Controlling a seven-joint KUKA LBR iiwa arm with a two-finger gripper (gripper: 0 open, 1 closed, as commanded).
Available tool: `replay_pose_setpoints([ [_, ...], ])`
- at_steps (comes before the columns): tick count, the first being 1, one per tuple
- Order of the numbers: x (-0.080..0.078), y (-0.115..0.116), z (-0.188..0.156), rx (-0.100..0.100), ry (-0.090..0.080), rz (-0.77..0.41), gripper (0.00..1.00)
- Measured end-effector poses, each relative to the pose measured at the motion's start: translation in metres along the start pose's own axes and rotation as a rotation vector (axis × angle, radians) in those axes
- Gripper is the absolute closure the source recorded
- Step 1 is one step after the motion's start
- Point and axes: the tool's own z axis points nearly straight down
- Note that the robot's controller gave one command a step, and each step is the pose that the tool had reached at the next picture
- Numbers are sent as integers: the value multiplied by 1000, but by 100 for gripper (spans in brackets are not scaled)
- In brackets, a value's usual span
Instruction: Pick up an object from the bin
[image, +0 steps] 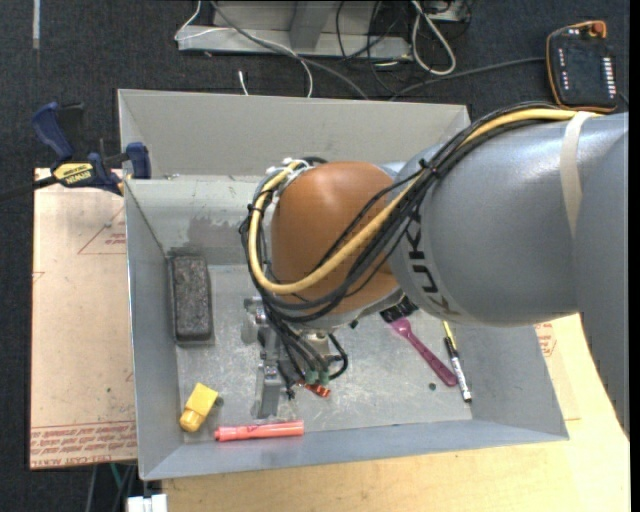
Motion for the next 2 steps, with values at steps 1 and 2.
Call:
replay_pose_setpoints([
  [1, -2, -1, -4, -2, -8, 6, 0],
  [2, -11, 49, 125, -1, -7, -589, 0],
])
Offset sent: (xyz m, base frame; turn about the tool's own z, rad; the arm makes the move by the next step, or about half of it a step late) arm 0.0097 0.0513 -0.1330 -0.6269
